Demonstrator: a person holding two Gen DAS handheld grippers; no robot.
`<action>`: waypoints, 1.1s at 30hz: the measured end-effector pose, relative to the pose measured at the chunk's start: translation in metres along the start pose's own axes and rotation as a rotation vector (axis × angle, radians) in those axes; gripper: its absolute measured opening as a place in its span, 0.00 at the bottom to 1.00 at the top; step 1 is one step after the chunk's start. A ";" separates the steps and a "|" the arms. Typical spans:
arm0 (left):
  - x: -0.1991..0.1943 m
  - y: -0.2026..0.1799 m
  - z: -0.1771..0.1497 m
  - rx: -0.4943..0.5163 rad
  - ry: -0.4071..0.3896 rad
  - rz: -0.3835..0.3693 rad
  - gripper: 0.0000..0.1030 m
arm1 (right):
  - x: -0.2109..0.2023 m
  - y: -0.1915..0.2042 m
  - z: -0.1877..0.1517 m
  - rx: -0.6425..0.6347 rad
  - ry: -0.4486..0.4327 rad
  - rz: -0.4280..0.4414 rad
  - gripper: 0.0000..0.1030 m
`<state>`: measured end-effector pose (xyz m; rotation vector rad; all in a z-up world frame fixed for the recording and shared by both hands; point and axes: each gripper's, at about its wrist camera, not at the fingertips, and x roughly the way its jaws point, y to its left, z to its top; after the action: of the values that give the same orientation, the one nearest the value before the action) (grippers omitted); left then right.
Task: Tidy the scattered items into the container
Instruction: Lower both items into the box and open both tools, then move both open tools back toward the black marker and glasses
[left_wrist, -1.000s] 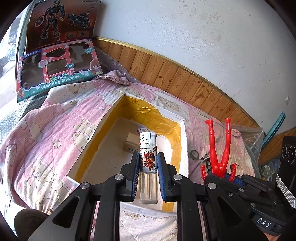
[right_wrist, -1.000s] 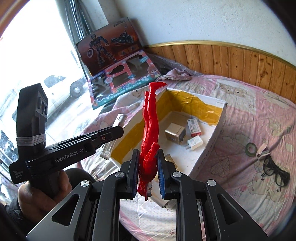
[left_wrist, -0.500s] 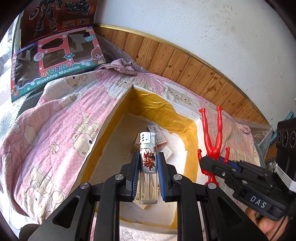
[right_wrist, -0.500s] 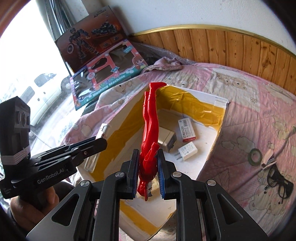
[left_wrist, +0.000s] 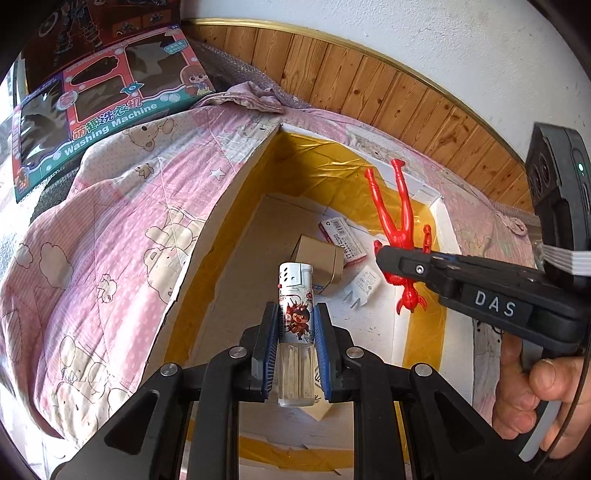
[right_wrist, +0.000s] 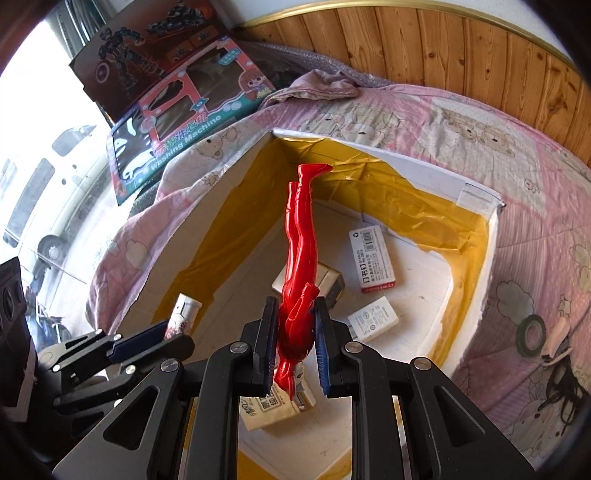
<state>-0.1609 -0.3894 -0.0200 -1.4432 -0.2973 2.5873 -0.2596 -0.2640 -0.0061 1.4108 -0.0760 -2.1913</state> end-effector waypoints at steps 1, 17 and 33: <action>0.001 0.001 0.000 -0.002 0.002 0.003 0.19 | 0.005 0.002 0.005 0.005 0.009 0.009 0.19; -0.016 0.004 -0.007 -0.016 -0.034 -0.014 0.31 | -0.030 0.006 -0.011 0.046 -0.085 0.177 0.45; -0.089 -0.055 -0.083 0.114 -0.152 -0.034 0.31 | -0.114 -0.021 -0.186 0.051 -0.204 0.169 0.45</action>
<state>-0.0415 -0.3501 0.0239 -1.1973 -0.1879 2.6438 -0.0717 -0.1513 -0.0026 1.1574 -0.3148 -2.1968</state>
